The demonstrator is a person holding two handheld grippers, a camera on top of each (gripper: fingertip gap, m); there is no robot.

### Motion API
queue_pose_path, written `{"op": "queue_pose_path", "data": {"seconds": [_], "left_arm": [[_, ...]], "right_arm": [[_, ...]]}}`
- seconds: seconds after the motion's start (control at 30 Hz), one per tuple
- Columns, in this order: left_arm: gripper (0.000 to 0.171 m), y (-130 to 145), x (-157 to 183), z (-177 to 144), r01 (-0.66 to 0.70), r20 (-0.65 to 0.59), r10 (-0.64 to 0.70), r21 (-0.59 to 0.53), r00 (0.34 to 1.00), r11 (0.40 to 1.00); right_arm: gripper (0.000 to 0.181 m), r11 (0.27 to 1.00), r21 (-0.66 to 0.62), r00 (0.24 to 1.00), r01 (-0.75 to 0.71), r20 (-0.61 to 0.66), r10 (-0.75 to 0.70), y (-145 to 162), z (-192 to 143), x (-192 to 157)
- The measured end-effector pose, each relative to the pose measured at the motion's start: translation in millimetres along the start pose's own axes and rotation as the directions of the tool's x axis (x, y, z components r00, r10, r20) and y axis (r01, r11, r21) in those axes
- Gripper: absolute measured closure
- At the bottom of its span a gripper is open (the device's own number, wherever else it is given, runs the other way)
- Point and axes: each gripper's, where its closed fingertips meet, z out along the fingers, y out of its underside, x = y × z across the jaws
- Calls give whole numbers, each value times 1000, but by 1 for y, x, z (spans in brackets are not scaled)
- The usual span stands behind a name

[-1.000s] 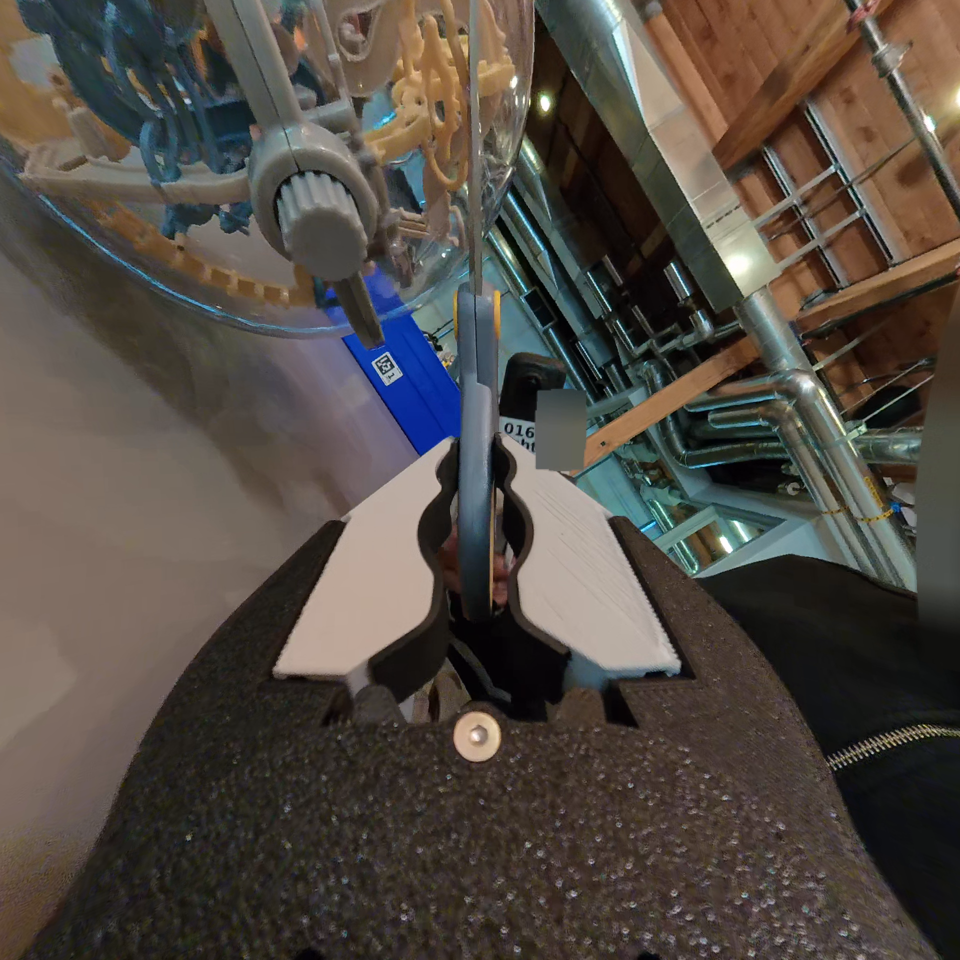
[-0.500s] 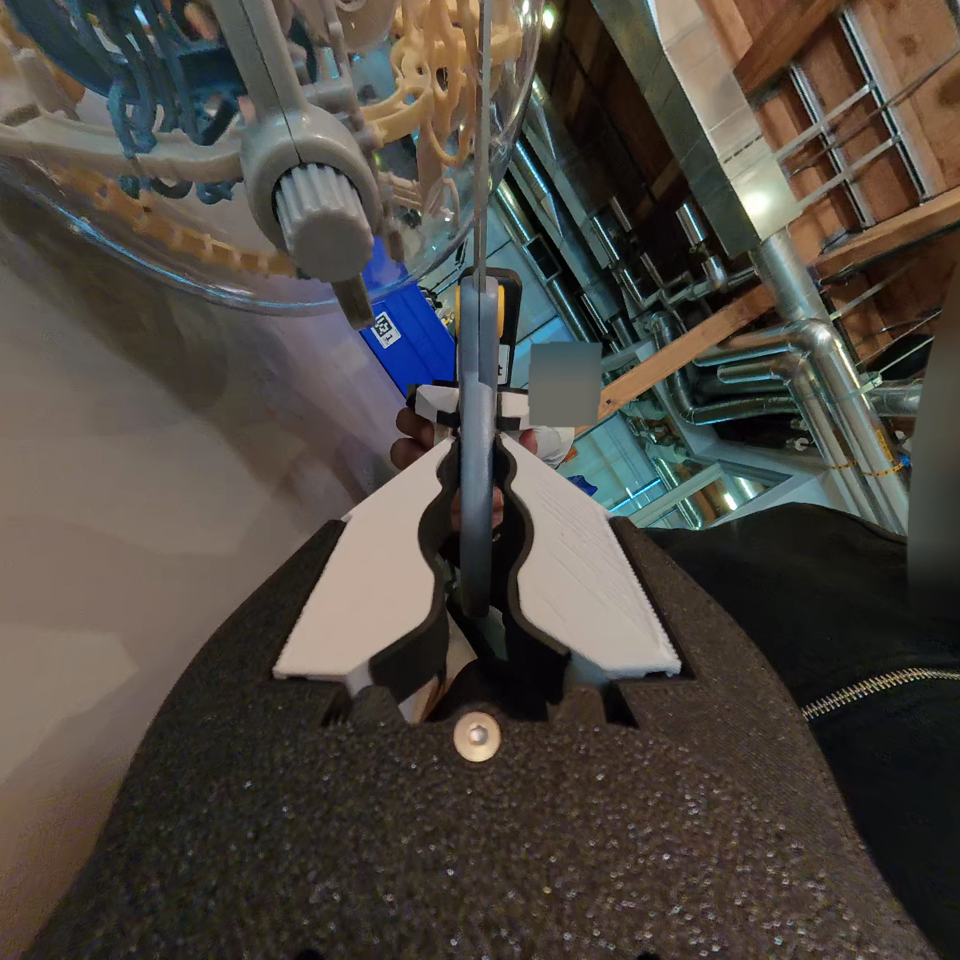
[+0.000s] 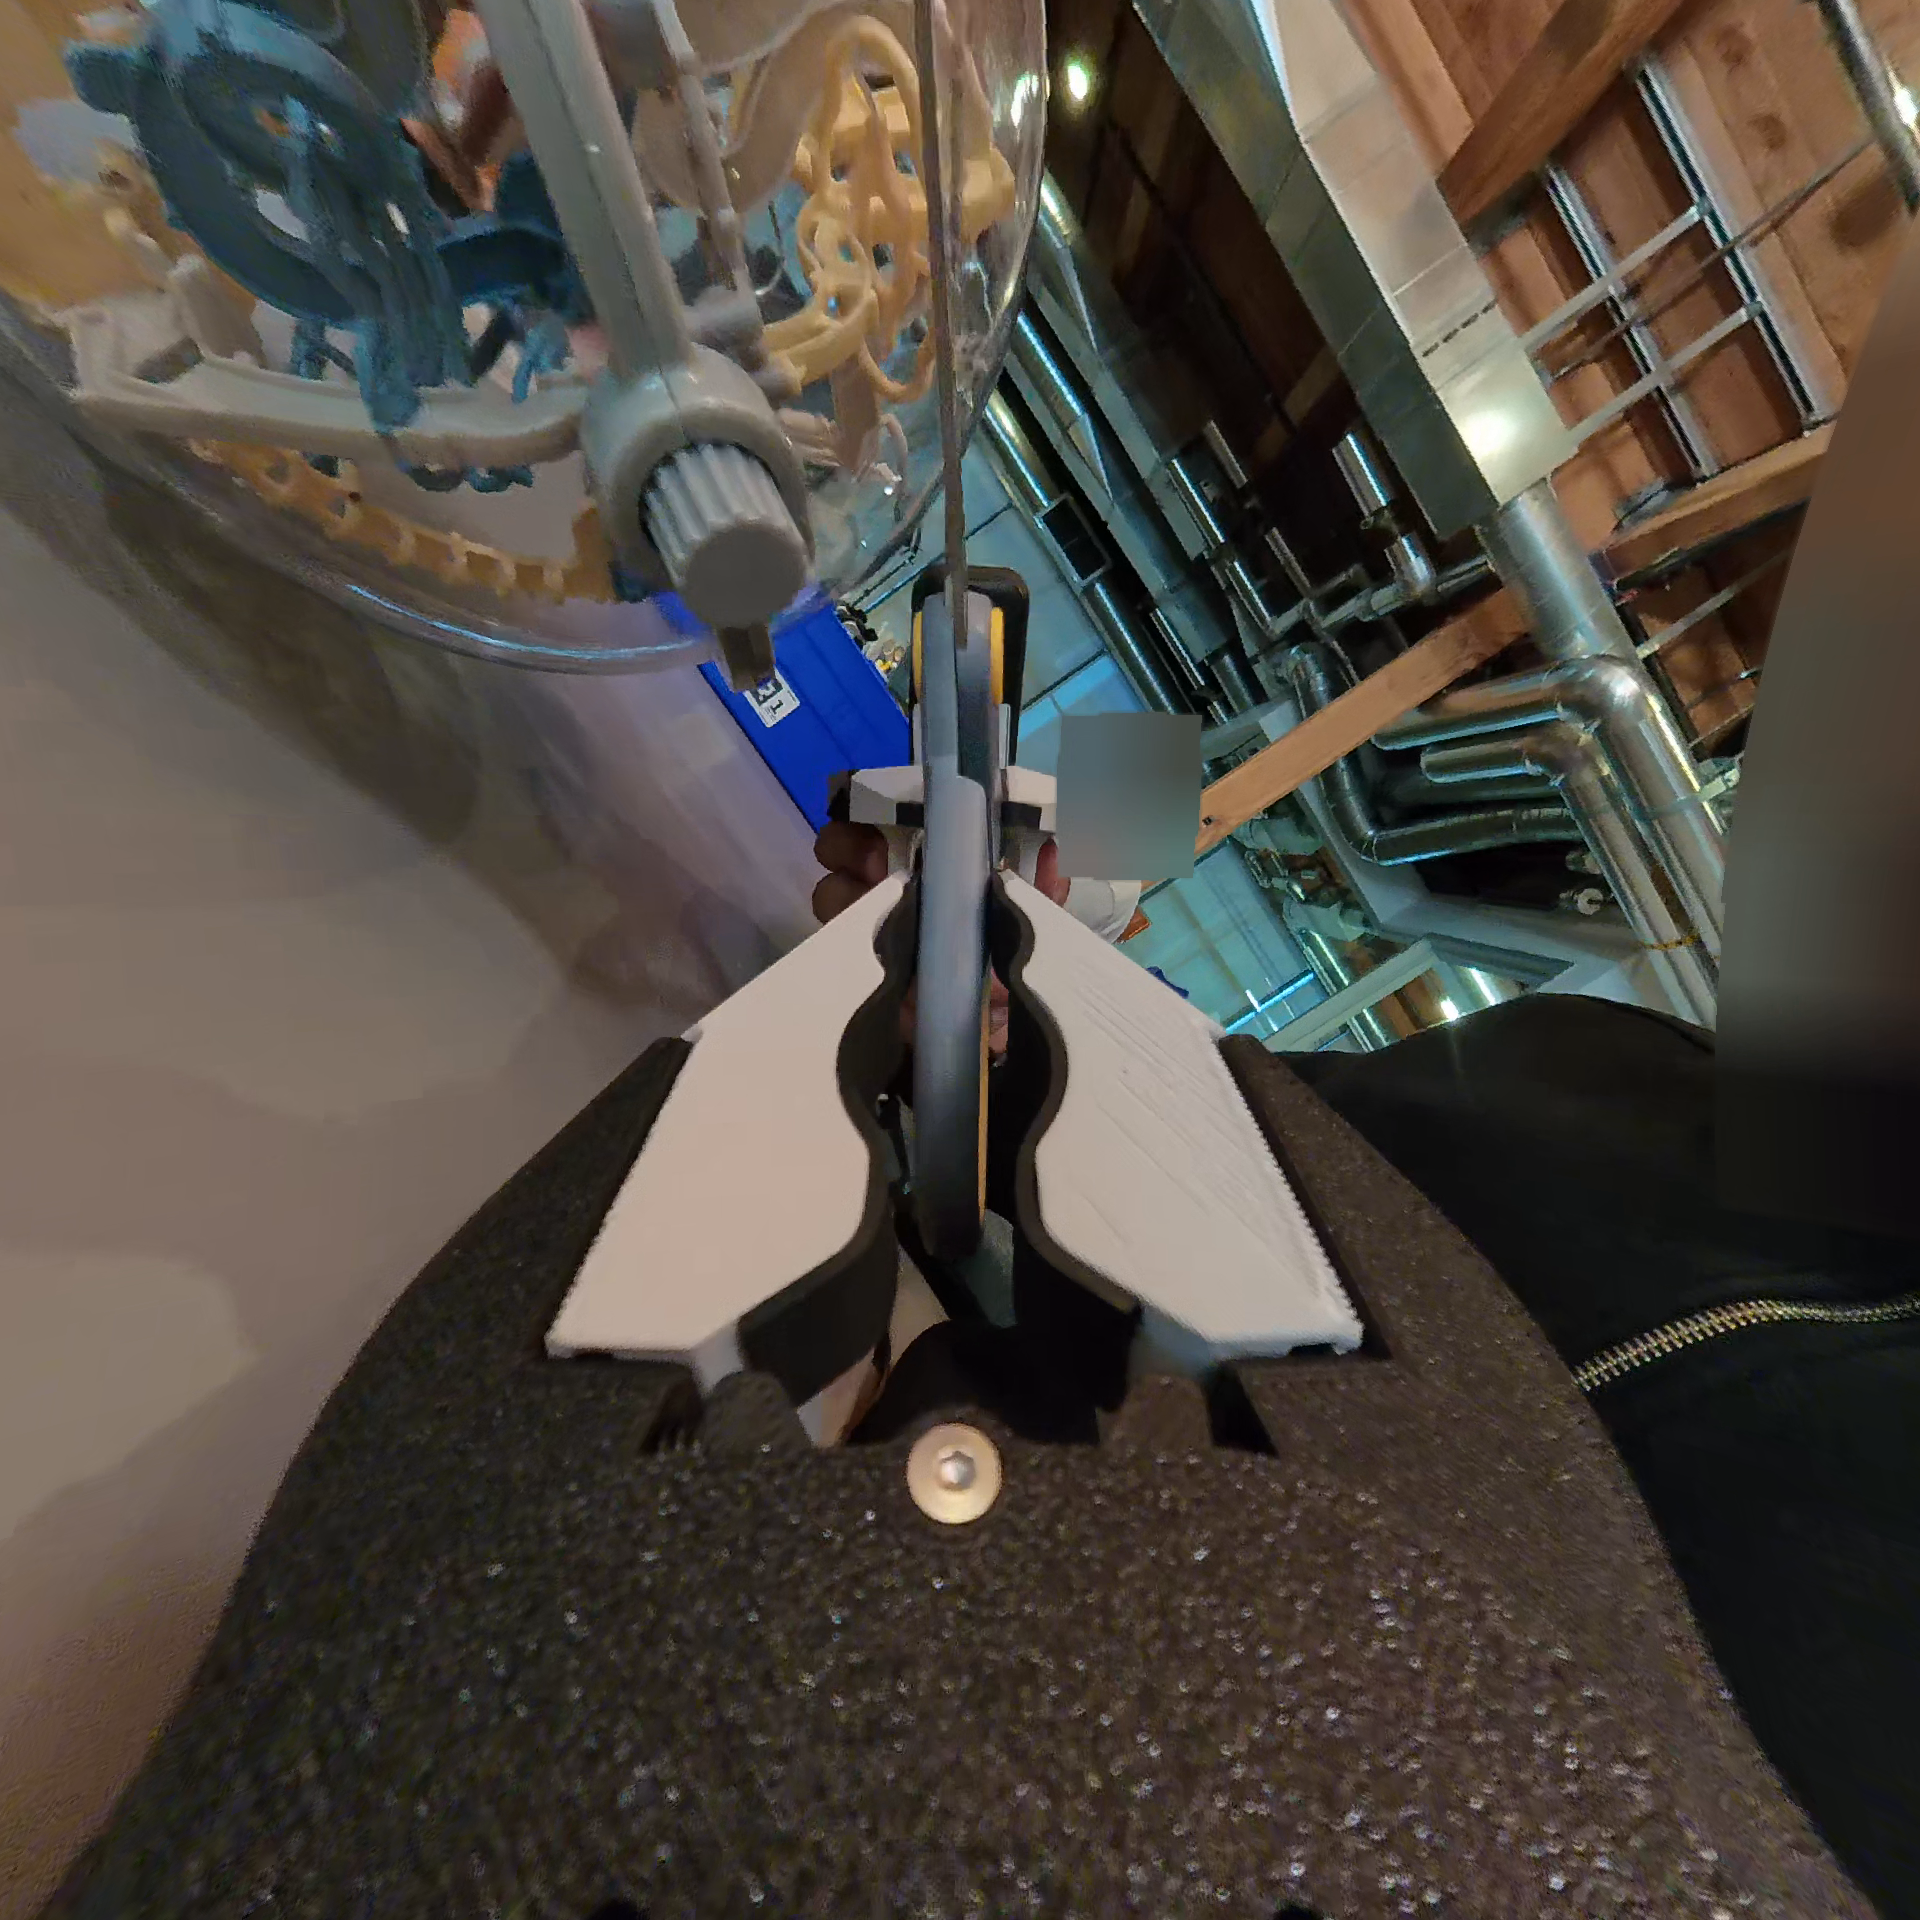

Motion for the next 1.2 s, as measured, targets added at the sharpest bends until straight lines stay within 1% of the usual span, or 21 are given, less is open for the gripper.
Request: {"op": "queue_pose_path", "data": {"seconds": [0.17, 0.33, 0.43, 0.53, 0.63, 0.7, 0.73, 0.83, 0.9, 1.03, 1.13, 1.2], "left_arm": [[162, 0, 1, 1, -17, 9, 17, -13, 1000, 1000], [162, 13, -1, 10, 3, 11, -3, -49, 1000, 999], [162, 14, -2, 11, 9, 9, -9, -52, 1000, 999], [161, 15, -4, 13, -27, 42, 30, -65, 999, 997], [159, 13, -9, 9, -99, 103, 106, -72, 989, 992], [150, 3, -10, 2, -139, 142, 143, -40, 979, 990], [149, -5, -11, -2, -154, 166, 155, -15, 974, 988], [148, -26, -15, -16, -182, 222, 165, 57, 961, 982], [148, -38, -23, -23, -192, 280, 158, 97, 947, 977], [146, -74, -36, -46, -276, 420, 177, 186, 890, 943], [145, -101, -38, -57, -353, 478, 223, 202, 850, 913], [145, -117, -39, -58, -404, 509, 264, 186, 819, 896]], "right_arm": [[169, 1000, 0, 1000, 12, -11, -12, -2, 0, -2], [169, 1000, -8, 1000, 7, -19, -7, 3, 4, 1], [169, 1000, -7, 1000, 13, -22, -13, 4, 3, 1], [169, 1000, -10, 999, 27, -39, -27, 5, 1, 2], [169, 1000, -6, 999, 28, -45, -28, 6, -1, 3], [169, 1000, 1, 999, 19, -36, -19, 6, -2, 2], [169, 1000, 5, 999, 18, -37, -18, 6, -2, 2], [169, 1000, 7, 999, 20, -35, -20, 6, -4, 2], [169, 1000, -2, 999, 27, -38, -27, 7, -4, 2], [169, 998, -36, 996, 60, -57, -62, 10, -5, 2], [169, 994, -69, 994, 83, -71, -87, 13, -7, 2], [169, 990, -100, 991, 102, -80, -110, 16, -10, 2]]}}
